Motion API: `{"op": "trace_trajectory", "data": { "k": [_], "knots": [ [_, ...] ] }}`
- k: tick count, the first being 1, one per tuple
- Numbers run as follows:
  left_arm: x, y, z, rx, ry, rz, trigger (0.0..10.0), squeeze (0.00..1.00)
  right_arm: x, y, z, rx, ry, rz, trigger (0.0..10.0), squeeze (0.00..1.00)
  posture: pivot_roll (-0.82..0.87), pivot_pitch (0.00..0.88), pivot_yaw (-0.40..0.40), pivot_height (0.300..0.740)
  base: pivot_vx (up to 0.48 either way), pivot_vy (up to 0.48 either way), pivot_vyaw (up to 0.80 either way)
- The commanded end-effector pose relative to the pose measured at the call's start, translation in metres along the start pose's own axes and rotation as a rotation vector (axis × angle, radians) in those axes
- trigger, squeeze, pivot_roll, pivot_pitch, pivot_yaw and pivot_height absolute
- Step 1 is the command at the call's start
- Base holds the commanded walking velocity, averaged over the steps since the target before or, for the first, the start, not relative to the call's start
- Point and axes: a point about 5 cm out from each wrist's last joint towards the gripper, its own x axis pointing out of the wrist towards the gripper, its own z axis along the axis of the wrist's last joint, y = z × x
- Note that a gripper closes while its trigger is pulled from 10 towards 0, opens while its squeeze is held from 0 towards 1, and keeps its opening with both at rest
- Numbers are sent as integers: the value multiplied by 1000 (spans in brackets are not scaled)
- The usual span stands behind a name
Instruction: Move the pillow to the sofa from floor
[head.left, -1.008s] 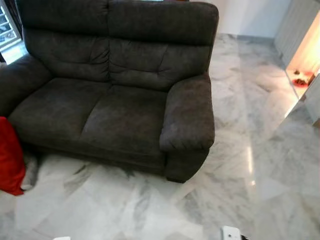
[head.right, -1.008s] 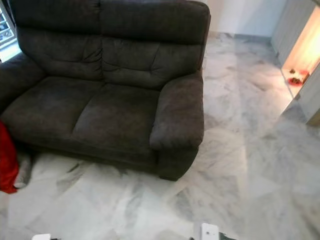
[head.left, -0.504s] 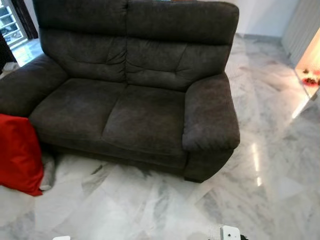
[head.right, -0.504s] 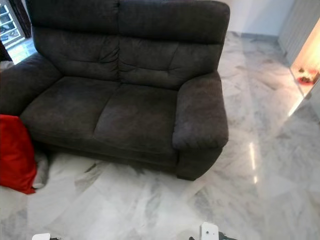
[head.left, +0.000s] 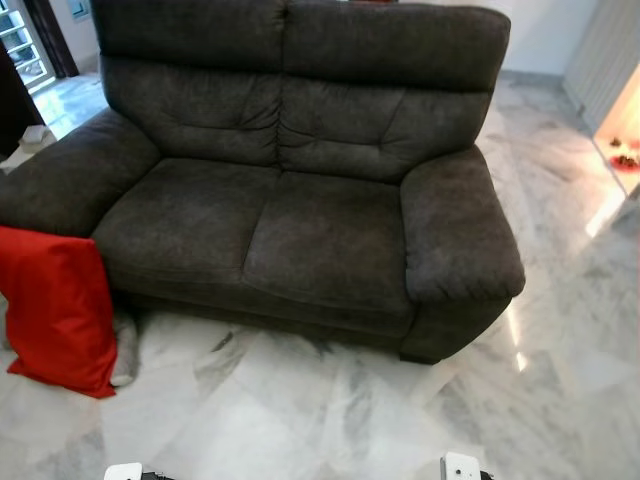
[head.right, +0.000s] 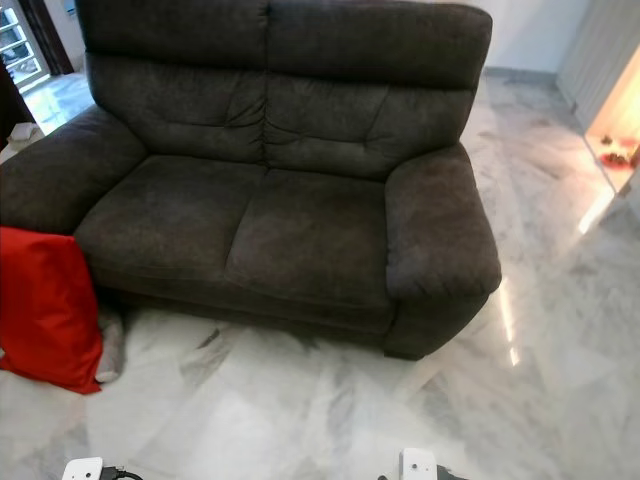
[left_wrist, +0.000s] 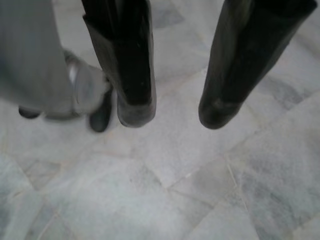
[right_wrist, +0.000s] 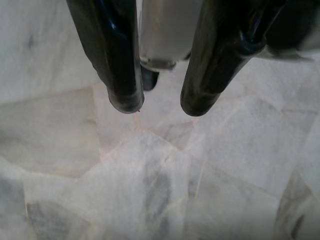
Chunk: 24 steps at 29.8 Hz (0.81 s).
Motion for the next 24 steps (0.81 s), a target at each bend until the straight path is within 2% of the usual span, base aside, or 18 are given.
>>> {"op": "trace_trajectory", "data": {
  "k": [1, 11, 24],
  "knots": [
    [-3, 10, -8, 12, 22, 25, 10000, 0, 1, 7, -1, 7, 3, 16, 10000, 0, 36, 117, 21, 740, 0, 461, 0],
    [-7, 18, -21, 15, 41, 32, 10000, 0, 1, 8, 0, 10, 2, 19, 10000, 0, 38, 120, 23, 740, 0, 465, 0],
    [-6, 17, -14, 17, 28, 39, 10000, 0, 2, 13, 0, 8, 2, 31, 10000, 0, 59, 119, 23, 740, 0, 463, 0]
  ]
}}
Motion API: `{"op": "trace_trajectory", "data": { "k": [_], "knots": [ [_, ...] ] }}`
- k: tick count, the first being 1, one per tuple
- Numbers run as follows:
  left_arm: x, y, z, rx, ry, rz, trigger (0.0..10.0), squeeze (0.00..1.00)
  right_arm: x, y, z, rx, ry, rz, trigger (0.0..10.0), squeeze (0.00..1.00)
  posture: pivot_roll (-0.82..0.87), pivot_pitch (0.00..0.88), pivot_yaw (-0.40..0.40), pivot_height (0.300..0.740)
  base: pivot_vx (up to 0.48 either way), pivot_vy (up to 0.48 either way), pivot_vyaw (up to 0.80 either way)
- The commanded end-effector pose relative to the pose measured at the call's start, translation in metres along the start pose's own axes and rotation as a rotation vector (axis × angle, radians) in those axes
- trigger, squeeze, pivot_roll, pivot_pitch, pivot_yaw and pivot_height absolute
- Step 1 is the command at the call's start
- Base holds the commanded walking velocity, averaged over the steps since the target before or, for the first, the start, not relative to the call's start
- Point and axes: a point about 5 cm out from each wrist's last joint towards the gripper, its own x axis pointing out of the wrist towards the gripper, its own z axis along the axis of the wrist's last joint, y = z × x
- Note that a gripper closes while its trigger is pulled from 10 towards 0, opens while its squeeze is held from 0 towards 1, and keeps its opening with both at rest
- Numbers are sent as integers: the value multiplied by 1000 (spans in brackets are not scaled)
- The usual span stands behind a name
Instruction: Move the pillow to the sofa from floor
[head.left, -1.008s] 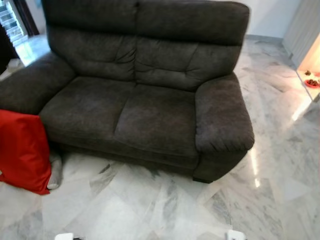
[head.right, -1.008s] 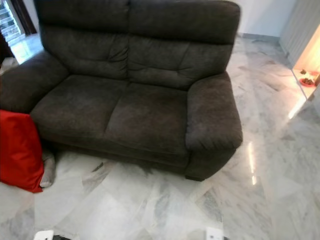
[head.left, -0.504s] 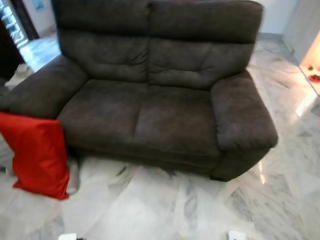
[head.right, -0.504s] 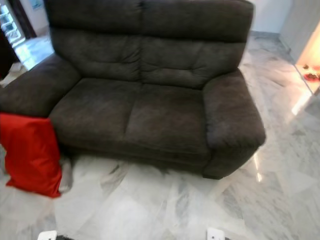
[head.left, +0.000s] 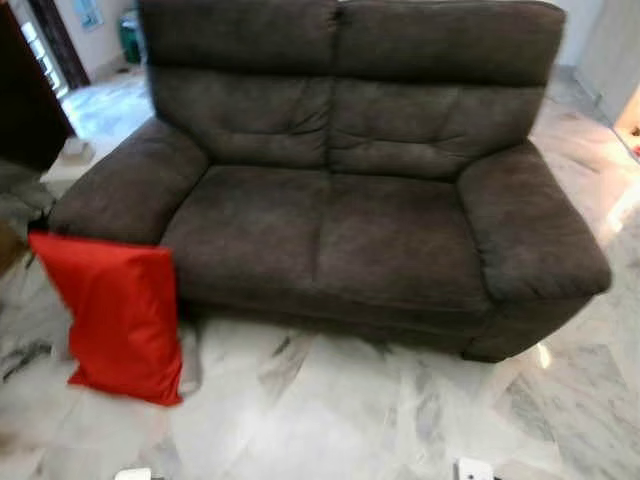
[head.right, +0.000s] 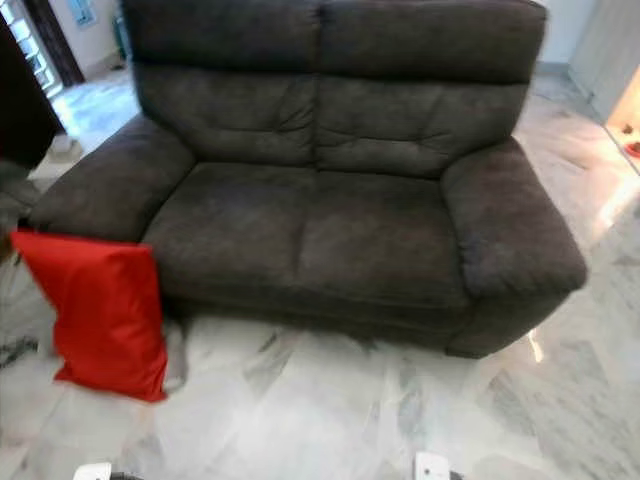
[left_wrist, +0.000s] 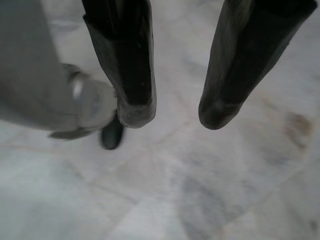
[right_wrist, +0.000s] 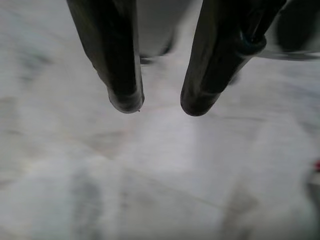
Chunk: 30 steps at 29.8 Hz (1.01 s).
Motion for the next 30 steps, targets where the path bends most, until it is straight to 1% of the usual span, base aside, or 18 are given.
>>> {"op": "trace_trajectory", "data": {
  "k": [1, 6, 13, 22, 30],
  "knots": [
    [0, -3, -5, 2, 19, -3, 10000, 0, -2, -9, -4, -1, 14, -23, 10000, 0, 59, 119, 23, 740, 0, 461, 0],
    [0, -4, -5, 5, 20, -6, 10000, 0, -2, -9, -5, 2, 15, -22, 10000, 0, 64, 110, 18, 740, 0, 464, 0],
    [0, -6, -6, -6, 22, -11, 10000, 0, -3, -13, -6, -8, 21, -29, 10000, 0, 72, 108, 6, 740, 0, 463, 0],
    [0, -6, -7, -10, 22, -9, 10000, 0, -3, -12, -6, -13, 21, -21, 10000, 0, 71, 106, 6, 740, 0, 446, 0],
    [0, -5, -6, -6, 22, -10, 10000, 0, -2, -10, -4, -13, 18, -19, 10000, 0, 44, 97, 22, 740, 0, 423, 0]
  ]
}}
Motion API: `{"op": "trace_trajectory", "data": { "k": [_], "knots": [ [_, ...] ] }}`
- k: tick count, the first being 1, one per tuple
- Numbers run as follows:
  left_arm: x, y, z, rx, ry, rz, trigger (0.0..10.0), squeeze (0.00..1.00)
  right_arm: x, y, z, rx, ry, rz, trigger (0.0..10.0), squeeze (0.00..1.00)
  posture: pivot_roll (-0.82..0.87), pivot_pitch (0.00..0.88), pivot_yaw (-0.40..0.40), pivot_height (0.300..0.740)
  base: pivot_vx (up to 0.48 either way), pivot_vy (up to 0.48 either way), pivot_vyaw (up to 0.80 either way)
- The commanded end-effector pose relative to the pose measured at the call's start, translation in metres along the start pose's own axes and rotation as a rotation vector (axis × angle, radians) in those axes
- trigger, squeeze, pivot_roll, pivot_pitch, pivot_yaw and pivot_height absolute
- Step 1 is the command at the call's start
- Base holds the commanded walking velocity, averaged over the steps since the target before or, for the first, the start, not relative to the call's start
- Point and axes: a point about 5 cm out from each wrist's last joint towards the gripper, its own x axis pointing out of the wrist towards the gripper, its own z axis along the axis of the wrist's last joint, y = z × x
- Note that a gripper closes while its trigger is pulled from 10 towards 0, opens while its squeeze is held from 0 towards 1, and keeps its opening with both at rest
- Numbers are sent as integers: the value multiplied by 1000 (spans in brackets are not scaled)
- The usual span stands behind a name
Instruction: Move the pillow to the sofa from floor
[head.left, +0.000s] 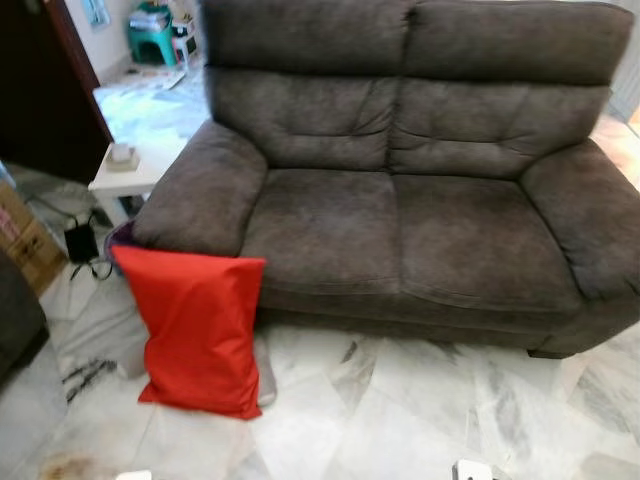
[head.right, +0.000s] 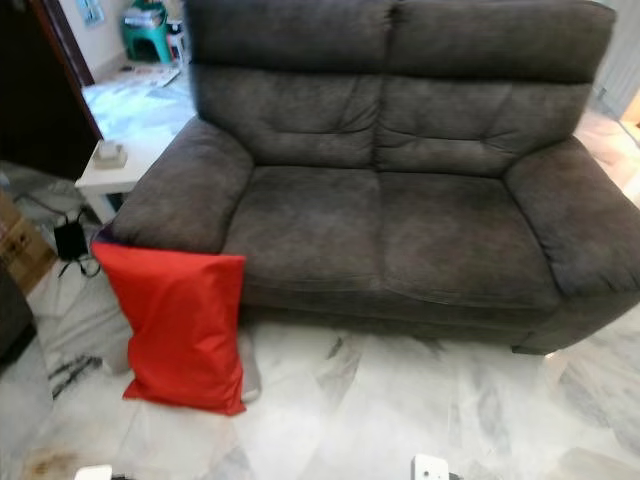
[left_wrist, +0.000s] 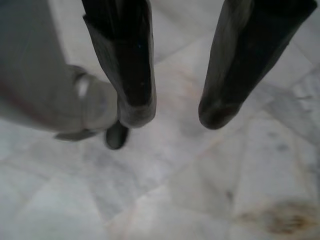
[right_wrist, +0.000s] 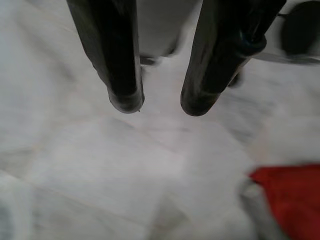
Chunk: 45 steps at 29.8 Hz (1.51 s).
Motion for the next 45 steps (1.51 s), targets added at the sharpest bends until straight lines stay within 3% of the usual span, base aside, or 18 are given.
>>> {"op": "trace_trajectory", "data": {
  "k": [1, 10, 45],
  "knots": [
    [-1, -1, -5, 4, 22, -4, 10000, 0, -2, -9, -5, -4, 16, -25, 10000, 0, 41, 96, 27, 740, 0, 424, 0],
    [0, -2, -2, -1, 12, 0, 10000, 0, -2, -9, -5, -7, 20, -25, 10000, 0, 47, 106, 21, 740, 0, 409, 0],
    [0, -1, -1, -4, 5, -3, 10000, 0, -2, -7, -4, -21, 11, -17, 10000, 0, 47, 137, 23, 740, 24, 0, 0]
  ]
}}
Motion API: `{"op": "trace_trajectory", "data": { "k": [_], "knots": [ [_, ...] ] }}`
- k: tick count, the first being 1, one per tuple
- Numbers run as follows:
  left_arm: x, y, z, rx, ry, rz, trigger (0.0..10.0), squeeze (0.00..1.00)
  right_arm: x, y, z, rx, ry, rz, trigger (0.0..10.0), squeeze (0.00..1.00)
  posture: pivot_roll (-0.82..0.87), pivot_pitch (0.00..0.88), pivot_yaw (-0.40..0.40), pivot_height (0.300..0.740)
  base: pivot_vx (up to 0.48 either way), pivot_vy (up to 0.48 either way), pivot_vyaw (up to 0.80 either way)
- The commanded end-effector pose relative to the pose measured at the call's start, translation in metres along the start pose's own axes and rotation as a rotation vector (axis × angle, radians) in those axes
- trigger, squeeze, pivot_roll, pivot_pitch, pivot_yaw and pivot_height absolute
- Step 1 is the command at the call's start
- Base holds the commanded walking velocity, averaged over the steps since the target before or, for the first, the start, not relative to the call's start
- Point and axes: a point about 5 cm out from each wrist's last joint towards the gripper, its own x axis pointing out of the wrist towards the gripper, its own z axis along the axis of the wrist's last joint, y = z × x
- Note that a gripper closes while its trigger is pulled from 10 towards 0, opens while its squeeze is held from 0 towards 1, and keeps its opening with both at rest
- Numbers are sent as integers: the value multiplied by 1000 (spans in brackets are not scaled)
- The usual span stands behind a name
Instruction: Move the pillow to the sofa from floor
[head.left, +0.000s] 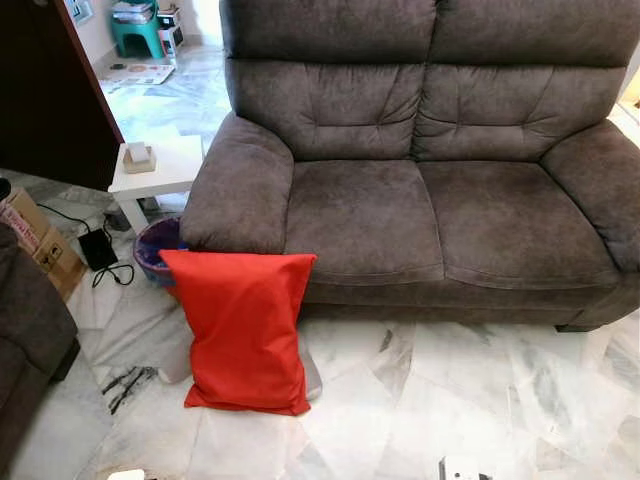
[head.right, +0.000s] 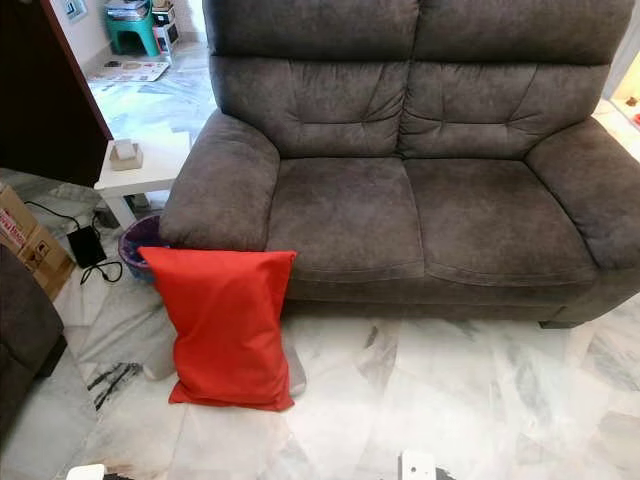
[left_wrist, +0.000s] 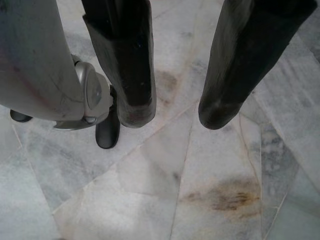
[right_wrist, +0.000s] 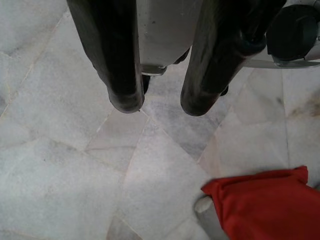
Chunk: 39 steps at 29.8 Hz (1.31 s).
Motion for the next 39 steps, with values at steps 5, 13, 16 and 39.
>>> {"op": "trace_trajectory", "data": {
  "k": [5, 13, 16, 39],
  "knots": [
    [-2, 1, -10, 4, 37, 0, 10000, 0, -1, 0, -3, -11, 10, -2, 10000, 0, 49, 134, 22, 740, 97, 0, 0],
    [-2, 0, -10, 0, 36, 0, 10000, 0, -1, -1, -4, -17, 14, -1, 10000, 0, 49, 134, 20, 740, 251, 0, 0],
    [-2, 0, -10, -1, 36, -1, 10000, 0, -1, -2, -4, -18, 16, -3, 10000, 0, 48, 135, 19, 740, 252, 0, 0],
    [-2, 0, -10, -8, 35, -2, 10000, 0, -2, 0, -9, -49, 32, 3, 10000, 0, 55, 132, 18, 740, 269, 0, 0]
  ]
}}
